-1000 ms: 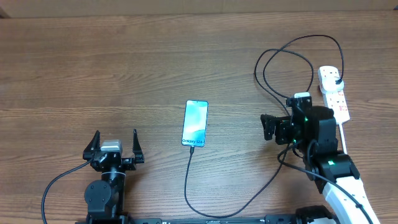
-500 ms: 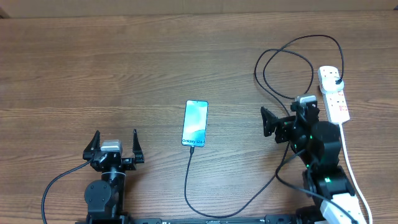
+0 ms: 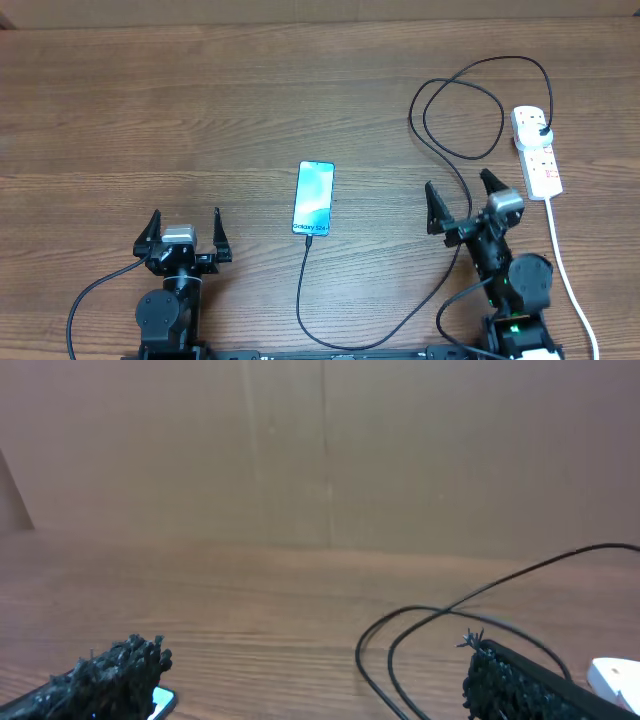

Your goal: Plug charger to phone and switch on socket

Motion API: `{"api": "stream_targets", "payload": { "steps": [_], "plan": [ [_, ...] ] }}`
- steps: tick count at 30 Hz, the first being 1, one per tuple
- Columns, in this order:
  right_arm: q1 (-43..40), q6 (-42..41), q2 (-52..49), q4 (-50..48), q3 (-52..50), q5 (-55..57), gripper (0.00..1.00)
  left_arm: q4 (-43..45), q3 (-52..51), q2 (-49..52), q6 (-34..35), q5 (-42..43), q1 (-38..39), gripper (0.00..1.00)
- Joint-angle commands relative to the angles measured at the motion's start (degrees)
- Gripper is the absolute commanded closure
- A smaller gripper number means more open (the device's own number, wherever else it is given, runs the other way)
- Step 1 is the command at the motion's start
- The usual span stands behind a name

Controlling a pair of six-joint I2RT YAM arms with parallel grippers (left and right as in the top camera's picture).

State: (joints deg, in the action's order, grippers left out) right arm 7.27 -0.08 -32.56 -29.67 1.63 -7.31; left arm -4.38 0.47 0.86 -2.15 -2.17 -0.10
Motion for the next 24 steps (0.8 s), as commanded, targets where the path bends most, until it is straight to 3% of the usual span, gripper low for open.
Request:
{"api": "stream_targets", "payload": {
  "steps": [1,11,19,24],
  "plan": [
    [0.3,-0.1,2.1,-2.1,-1.2,-1.4,0.00,0.1,-0.2,-0.6,-1.5,0.3,-0.3,0.01],
    [0.3,-0.1,7.2,3.7,-1.2,-1.8,0.00,0.1,-0.2,-0.6,-1.5,0.3,-0.3,0.00],
    [0.3,0.2,13.6,22.0,-1.2,-1.3,0.00,0.1,-0.2,-0.6,-1.5,0.3,-0.3,0.00],
    [0.3,0.2,17.7,26.6,-1.2,-0.5,0.00,0.1,-0.2,-0.6,-1.5,0.3,-0.3,0.00]
  ]
}}
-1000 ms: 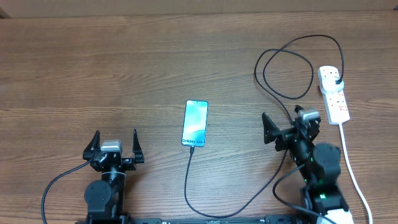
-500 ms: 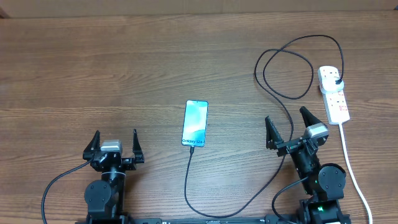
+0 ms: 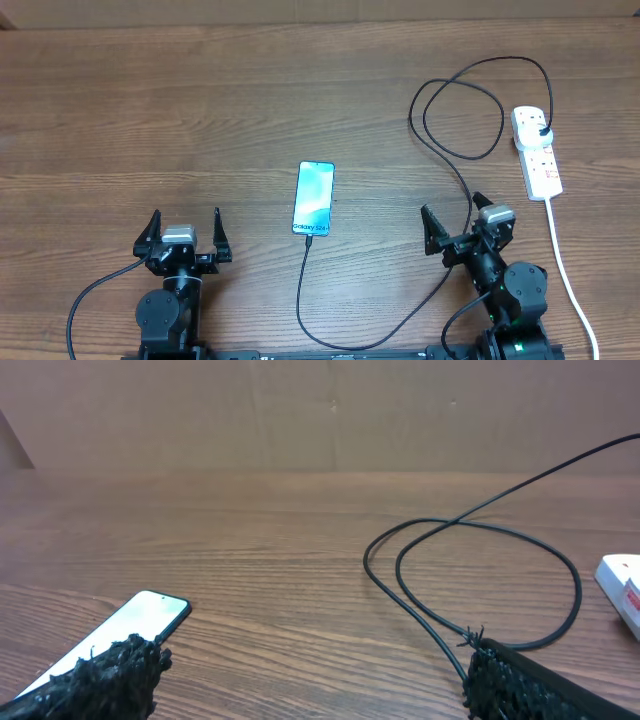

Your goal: Plug charger to phone and switch on socket

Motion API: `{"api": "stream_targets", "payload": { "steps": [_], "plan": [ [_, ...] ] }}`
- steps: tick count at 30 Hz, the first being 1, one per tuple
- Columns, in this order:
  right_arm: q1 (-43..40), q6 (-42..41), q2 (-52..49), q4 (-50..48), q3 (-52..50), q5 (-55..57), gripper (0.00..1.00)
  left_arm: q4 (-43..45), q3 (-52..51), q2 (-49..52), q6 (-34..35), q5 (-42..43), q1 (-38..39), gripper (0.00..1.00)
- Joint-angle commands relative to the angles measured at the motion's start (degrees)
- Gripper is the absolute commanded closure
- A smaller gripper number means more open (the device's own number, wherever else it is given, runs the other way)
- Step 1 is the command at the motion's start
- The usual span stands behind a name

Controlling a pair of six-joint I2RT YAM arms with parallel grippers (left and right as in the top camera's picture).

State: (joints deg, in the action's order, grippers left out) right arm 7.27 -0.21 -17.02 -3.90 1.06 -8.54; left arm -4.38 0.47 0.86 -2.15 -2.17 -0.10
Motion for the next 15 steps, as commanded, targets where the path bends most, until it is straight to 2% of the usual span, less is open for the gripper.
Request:
{"api": "stream_targets", "payload": {
  "steps": [1,6,15],
  "plan": [
    [0.3,0.3,2.8,1.8,-0.6,0.7,0.00,0.1,-0.2,-0.6,-1.5,0.3,-0.3,0.00],
    [0.3,0.3,8.5,8.1,-0.6,0.9,0.00,0.1,-0.2,-0.6,-1.5,0.3,-0.3,0.00],
    [0.3,0.3,16.9,8.1,-0.6,2.7,0.00,0.1,-0.2,-0.6,-1.5,0.3,-0.3,0.01]
  ]
}}
